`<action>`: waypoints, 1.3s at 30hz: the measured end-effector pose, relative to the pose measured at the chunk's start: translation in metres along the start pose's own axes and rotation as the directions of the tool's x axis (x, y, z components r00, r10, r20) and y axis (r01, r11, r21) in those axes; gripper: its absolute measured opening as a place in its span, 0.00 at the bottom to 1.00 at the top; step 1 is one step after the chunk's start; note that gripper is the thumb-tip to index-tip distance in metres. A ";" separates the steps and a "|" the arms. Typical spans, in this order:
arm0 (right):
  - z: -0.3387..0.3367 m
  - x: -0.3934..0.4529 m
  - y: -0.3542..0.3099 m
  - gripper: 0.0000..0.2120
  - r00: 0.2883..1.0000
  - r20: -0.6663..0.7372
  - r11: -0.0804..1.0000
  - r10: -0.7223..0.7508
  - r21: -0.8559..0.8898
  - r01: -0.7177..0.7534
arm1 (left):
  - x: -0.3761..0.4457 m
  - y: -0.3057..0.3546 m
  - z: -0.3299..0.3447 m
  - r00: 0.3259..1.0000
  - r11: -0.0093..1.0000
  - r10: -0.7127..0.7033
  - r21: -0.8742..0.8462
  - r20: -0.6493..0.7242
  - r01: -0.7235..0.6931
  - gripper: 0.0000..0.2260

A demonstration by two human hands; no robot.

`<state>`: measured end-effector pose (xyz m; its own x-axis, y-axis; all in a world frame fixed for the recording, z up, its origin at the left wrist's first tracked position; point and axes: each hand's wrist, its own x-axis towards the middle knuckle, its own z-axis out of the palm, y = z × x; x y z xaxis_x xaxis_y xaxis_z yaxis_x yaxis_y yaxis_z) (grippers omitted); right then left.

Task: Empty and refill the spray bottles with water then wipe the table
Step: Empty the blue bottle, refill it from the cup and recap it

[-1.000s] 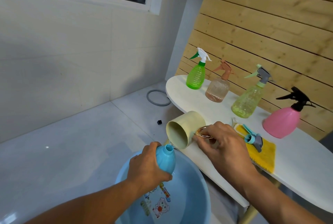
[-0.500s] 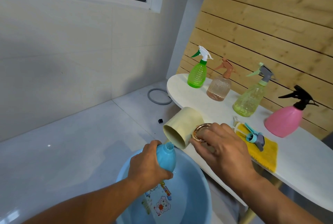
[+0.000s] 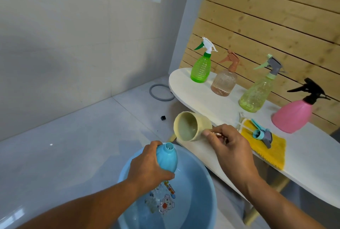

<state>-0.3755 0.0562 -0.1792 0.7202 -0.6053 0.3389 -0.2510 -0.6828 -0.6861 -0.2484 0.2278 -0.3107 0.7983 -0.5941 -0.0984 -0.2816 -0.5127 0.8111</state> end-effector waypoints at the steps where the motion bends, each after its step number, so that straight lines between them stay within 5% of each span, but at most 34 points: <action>1: 0.000 -0.001 0.003 0.06 0.994 -0.003 0.984 -0.111 -0.142 0.110 | 0.000 0.000 0.001 1.000 1.000 -0.001 0.000 0.001 0.001 0.42; 5: -0.001 -0.001 0.018 0.08 0.801 0.154 0.643 -0.579 -0.519 0.564 | 0.002 0.000 0.004 1.000 1.000 0.014 0.012 0.001 -0.014 0.39; 9: -0.001 -0.001 0.020 0.06 0.667 0.289 0.382 -0.686 -0.637 0.669 | 0.002 -0.001 0.007 1.000 0.999 0.028 0.015 0.005 -0.028 0.38; 11: -0.001 0.000 0.017 0.06 0.719 0.257 0.453 -0.646 -0.629 0.632 | 0.001 -0.002 0.007 1.000 1.000 0.025 -0.007 0.009 -0.025 0.39; 13: -0.001 0.006 0.008 0.06 0.882 0.091 0.747 -0.462 -0.497 0.442 | 0.001 -0.001 0.006 1.000 0.999 0.013 -0.042 0.015 -0.013 0.40; 15: -0.001 0.021 -0.003 0.08 0.991 -0.047 0.983 -0.126 -0.137 0.119 | 0.003 0.000 0.004 1.000 0.999 0.016 -0.047 0.026 -0.014 0.42; 16: -0.001 0.032 -0.007 0.09 0.997 -0.071 0.999 -0.001 0.053 0.004 | 0.003 0.001 0.002 0.999 0.999 0.018 -0.039 0.030 -0.017 0.42; 19: 0.000 0.078 -0.018 0.14 0.976 -0.081 0.922 0.204 0.352 -0.163 | 0.009 0.007 -0.008 0.998 0.999 0.038 -0.018 0.045 -0.037 0.42; 24: 0.021 0.151 -0.023 0.13 0.925 0.063 0.761 0.374 0.549 -0.345 | 0.022 0.017 -0.020 0.993 0.996 0.084 -0.021 0.078 -0.083 0.40; 32: 0.073 0.208 -0.001 0.11 0.835 0.175 0.649 0.522 0.554 -0.522 | 0.047 0.026 -0.030 0.982 0.986 0.164 -0.026 0.093 -0.162 0.39; 39: 0.087 0.216 0.015 0.12 0.828 0.209 0.686 0.520 0.476 -0.550 | 0.064 0.028 -0.038 0.977 0.982 0.191 -0.019 0.093 -0.190 0.39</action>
<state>-0.1674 -0.0490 -0.1720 0.6014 -0.7707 -0.2105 -0.2609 0.0596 -0.9635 -0.1851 0.1991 -0.2719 0.6768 -0.7361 0.0054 -0.4181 -0.3784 0.8258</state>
